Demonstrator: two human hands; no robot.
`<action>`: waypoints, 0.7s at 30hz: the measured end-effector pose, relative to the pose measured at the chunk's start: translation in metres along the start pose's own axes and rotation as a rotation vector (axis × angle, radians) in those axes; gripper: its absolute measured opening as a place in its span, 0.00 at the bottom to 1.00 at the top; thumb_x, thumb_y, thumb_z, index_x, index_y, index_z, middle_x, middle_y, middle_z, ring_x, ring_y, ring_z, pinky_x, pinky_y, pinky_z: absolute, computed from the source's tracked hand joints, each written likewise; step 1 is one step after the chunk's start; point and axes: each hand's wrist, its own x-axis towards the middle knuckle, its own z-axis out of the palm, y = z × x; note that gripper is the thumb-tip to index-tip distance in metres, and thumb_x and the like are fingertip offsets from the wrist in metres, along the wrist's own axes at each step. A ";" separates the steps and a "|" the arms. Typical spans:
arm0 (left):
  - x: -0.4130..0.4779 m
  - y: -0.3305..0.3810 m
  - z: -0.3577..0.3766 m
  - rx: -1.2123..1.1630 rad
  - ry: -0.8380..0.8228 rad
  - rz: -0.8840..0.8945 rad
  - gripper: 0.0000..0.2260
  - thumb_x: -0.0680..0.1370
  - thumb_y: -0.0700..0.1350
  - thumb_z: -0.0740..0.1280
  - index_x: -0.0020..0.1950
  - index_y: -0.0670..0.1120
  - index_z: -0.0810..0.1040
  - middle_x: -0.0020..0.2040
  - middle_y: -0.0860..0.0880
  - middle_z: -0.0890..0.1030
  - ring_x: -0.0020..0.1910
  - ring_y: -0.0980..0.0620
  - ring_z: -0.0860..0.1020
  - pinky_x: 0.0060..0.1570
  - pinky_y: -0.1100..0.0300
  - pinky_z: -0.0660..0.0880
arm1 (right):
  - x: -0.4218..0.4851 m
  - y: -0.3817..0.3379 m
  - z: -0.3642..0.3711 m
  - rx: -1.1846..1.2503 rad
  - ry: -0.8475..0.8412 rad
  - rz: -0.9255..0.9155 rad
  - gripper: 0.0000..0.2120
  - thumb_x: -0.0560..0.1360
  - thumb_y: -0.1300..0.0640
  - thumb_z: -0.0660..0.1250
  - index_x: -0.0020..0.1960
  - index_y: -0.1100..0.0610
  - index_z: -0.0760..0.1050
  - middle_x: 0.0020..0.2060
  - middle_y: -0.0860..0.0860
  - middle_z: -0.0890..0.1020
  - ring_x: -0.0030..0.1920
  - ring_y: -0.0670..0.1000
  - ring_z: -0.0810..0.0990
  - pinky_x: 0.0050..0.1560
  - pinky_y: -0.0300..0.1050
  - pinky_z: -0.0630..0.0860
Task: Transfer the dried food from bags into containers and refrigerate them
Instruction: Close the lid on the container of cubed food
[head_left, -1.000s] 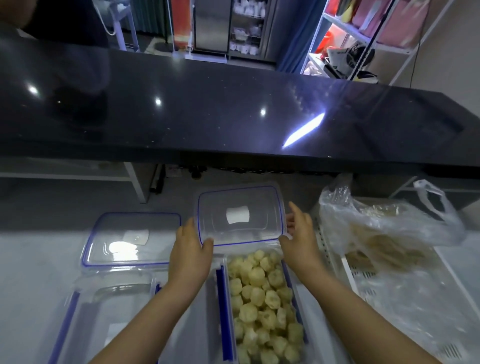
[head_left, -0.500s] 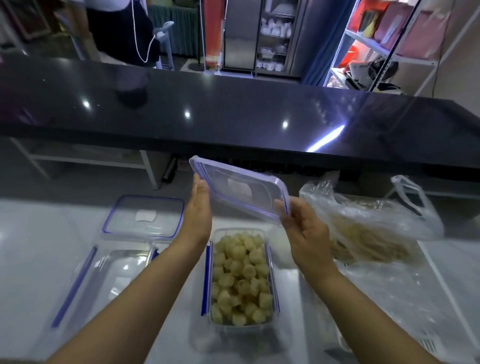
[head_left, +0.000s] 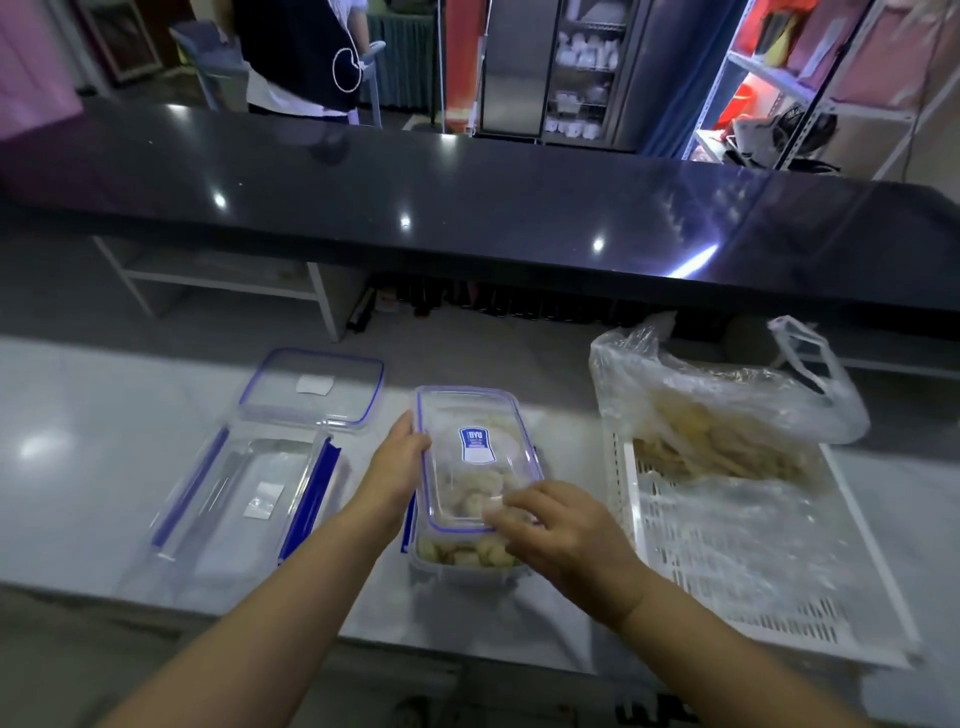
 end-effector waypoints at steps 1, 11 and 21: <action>-0.001 -0.004 0.001 0.005 -0.016 -0.012 0.16 0.77 0.36 0.54 0.59 0.47 0.75 0.53 0.46 0.81 0.47 0.51 0.81 0.35 0.63 0.78 | -0.003 -0.004 0.002 -0.009 -0.032 -0.004 0.10 0.76 0.52 0.65 0.55 0.53 0.77 0.47 0.52 0.82 0.45 0.51 0.79 0.43 0.44 0.77; -0.012 -0.015 0.003 0.092 -0.010 -0.002 0.22 0.79 0.36 0.58 0.72 0.51 0.65 0.60 0.53 0.76 0.53 0.52 0.77 0.50 0.55 0.78 | -0.009 -0.020 0.015 -0.048 -0.072 0.005 0.14 0.73 0.52 0.66 0.57 0.51 0.72 0.47 0.51 0.82 0.44 0.50 0.77 0.42 0.43 0.76; -0.020 -0.018 0.006 0.125 -0.017 0.098 0.19 0.79 0.34 0.59 0.66 0.51 0.67 0.50 0.59 0.74 0.45 0.64 0.74 0.40 0.70 0.73 | -0.020 -0.018 0.023 0.071 -0.037 0.108 0.10 0.76 0.50 0.64 0.53 0.54 0.76 0.46 0.52 0.81 0.44 0.51 0.76 0.43 0.43 0.75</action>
